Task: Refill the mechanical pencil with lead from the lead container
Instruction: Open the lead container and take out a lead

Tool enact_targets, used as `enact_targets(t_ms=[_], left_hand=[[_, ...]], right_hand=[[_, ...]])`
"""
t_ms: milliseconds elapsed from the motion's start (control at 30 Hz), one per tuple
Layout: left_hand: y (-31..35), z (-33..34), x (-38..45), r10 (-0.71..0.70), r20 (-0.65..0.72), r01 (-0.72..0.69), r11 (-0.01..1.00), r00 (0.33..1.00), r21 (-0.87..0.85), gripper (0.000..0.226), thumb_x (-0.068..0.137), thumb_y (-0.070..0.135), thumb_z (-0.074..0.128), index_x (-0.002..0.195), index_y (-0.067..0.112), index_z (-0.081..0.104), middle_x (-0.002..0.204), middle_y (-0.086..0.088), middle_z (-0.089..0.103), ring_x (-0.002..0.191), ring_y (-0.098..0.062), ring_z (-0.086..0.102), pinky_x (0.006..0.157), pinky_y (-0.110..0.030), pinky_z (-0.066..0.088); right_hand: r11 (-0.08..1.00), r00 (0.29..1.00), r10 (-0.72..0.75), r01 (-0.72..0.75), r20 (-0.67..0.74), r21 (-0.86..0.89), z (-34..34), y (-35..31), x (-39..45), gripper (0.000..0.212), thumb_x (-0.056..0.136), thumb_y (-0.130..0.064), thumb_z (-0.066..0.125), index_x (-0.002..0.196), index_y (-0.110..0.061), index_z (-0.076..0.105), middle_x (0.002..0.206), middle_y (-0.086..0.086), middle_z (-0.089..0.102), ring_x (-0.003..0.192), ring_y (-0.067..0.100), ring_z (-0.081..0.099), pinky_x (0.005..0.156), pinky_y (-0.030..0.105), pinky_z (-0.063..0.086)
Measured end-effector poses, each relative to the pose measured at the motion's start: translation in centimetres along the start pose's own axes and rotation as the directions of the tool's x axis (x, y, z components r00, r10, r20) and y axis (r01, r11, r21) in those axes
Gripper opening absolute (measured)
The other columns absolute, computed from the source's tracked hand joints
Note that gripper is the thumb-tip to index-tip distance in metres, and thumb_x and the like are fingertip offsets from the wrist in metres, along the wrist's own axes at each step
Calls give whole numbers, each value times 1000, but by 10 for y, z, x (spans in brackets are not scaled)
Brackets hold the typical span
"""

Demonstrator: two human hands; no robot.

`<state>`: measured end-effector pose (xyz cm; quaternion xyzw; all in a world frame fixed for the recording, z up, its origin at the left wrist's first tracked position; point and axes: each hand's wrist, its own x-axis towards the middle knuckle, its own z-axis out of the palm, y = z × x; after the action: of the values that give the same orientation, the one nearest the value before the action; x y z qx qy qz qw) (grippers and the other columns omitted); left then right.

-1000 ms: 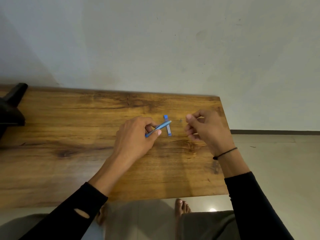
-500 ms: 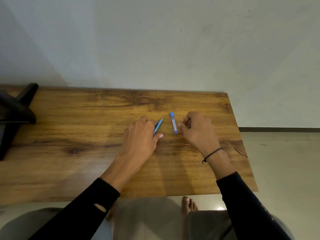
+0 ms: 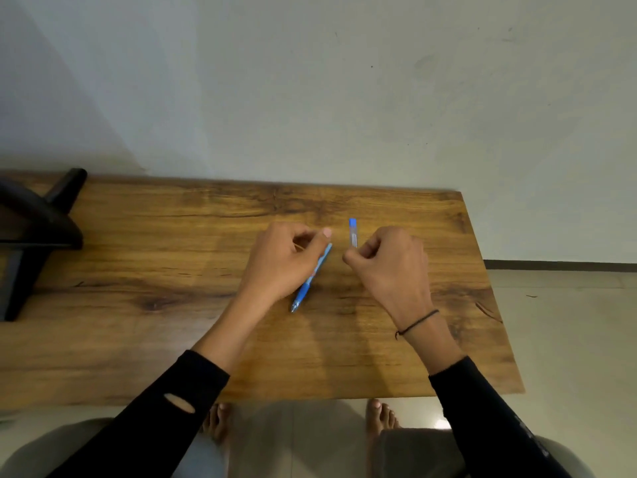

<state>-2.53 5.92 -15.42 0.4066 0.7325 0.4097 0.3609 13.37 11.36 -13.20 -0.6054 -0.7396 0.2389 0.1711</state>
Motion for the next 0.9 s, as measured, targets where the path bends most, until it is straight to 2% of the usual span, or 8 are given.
enact_targets(t_ms=[67, 167, 233, 333, 467, 600, 700, 900], left_hand=[[5, 2, -3, -84, 113, 107, 968, 990, -225, 28, 103, 42, 69, 99, 19, 85, 91, -4, 85, 86, -13, 81, 67, -29, 67], [10, 3, -8, -44, 148, 88, 948, 988, -306, 20, 105, 30, 70, 106, 16, 85, 96, -8, 85, 84, -12, 82, 64, -21, 63], [9, 1, -9, -12, 135, 48, 962, 991, -268, 18, 106, 26, 68, 108, 17, 84, 96, -10, 84, 86, -17, 82, 65, -23, 65], [4, -3, -7, 73, 160, -56, 993, 984, -106, 18, 107, 24, 66, 108, 20, 83, 93, -5, 83, 85, -17, 80, 76, -39, 70], [3, 2, -9, 163, 229, -184, 980, 960, 72, 16, 105, 28, 69, 97, 23, 82, 87, 11, 80, 83, -14, 77, 80, -51, 66], [2, 5, -9, 162, 264, -187, 980, 951, 73, 17, 104, 30, 69, 94, 22, 80, 86, 4, 81, 84, -16, 78, 81, -53, 66], [3, 6, -10, 164, 277, -184, 982, 947, 50, 16, 105, 30, 69, 97, 25, 82, 83, 6, 81, 83, -14, 79, 81, -51, 67], [1, 7, -10, 167, 242, -192, 978, 956, 86, 16, 103, 28, 72, 95, 25, 86, 82, 16, 80, 77, 1, 75, 82, -34, 64]], right_hand=[[992, 996, -82, 86, -45, 92, -3, -9, -11, 27, 82, -35, 78, 64, -20, 65, 56, -6, 65, 54, 9, 63, 48, 29, 47], [979, 982, -186, 187, -16, 80, 2, -16, -25, 27, 88, -34, 76, 68, -21, 64, 62, -7, 66, 57, 10, 64, 53, 37, 55], [971, 972, -231, 228, 36, 71, 1, -15, -23, 20, 89, -30, 75, 73, -21, 67, 69, -7, 69, 62, 11, 66, 59, 41, 58], [951, 975, -223, 213, 21, 224, -14, -4, -7, 7, 92, -24, 75, 98, -20, 72, 82, -12, 72, 75, 8, 70, 65, 28, 59], [894, 969, -223, 160, 106, 419, -26, 7, 5, 11, 98, -14, 73, 108, -13, 74, 95, -5, 75, 83, 12, 75, 64, 37, 65], [898, 962, -232, 155, 145, 413, -20, 8, 4, 4, 100, -11, 71, 96, -9, 72, 84, -2, 74, 74, 6, 75, 56, 25, 63], [945, 960, -250, 214, 123, 246, -15, 8, 3, 9, 104, -14, 64, 95, -13, 65, 82, -6, 69, 70, 10, 70, 56, 29, 60], [965, 981, -187, 194, -55, 175, -10, 4, 4, 13, 108, -17, 55, 96, -21, 55, 91, 0, 68, 72, 17, 65, 57, 25, 44]])
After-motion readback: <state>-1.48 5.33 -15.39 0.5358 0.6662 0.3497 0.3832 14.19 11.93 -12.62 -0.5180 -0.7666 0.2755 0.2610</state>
